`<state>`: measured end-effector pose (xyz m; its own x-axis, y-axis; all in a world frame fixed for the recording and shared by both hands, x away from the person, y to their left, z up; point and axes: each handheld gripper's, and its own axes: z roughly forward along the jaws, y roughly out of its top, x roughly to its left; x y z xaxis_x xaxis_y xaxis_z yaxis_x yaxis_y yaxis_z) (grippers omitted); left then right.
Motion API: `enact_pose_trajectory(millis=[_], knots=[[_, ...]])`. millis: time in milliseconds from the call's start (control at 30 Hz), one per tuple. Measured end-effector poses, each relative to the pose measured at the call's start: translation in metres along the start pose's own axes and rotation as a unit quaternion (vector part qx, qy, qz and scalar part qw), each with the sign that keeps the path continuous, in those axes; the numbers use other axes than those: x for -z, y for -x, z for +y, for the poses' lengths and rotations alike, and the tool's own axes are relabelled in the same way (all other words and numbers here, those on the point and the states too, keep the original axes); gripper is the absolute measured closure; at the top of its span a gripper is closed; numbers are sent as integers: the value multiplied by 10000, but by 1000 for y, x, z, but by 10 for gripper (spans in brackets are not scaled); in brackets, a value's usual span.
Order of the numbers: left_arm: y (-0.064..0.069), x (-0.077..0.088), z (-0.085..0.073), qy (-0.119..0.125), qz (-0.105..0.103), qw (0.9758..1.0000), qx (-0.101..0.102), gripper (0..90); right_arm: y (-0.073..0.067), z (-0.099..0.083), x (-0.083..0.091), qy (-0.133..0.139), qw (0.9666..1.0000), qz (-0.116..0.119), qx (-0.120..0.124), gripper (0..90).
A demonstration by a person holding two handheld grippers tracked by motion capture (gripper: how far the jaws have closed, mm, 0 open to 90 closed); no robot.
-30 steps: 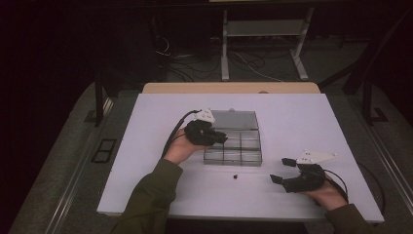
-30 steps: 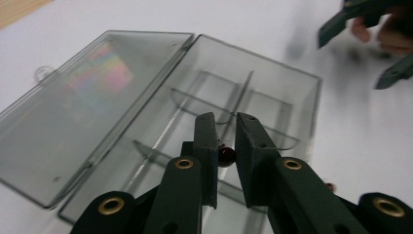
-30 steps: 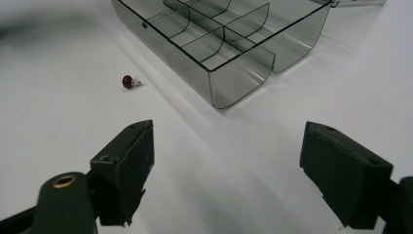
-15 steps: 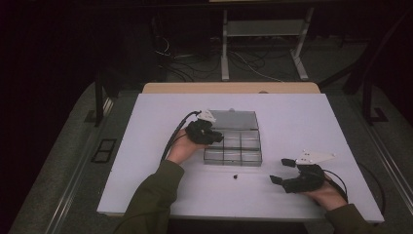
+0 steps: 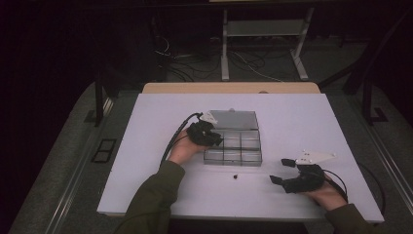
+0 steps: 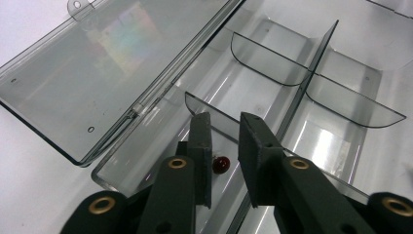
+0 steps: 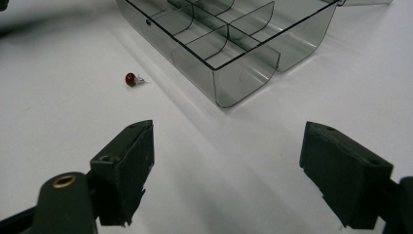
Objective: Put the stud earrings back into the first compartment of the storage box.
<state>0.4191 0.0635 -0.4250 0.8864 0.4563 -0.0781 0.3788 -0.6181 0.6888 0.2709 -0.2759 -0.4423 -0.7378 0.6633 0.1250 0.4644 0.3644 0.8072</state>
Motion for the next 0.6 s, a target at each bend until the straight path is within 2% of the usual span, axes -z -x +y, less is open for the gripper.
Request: enact_pose_trajectory(millis=[33,67,100,200,600], knots=[[0,0,0,16,3,10000,14,724,0,0,0,-3,10000,-3,-1,196],[-2,1,1,6,7,10000,-94,715,0,0,0,-4,10000,-4,-3,196],[0,2,0,46,3,10000,28,706,0,0,0,-3,10000,-8,-3,196],[-1,5,0,74,-41,10000,14,675,0,0,1,7,10000,-17,-9,196],[3,22,-2,388,-97,9989,241,524,1,0,2,0,10000,-14,-24,196]])
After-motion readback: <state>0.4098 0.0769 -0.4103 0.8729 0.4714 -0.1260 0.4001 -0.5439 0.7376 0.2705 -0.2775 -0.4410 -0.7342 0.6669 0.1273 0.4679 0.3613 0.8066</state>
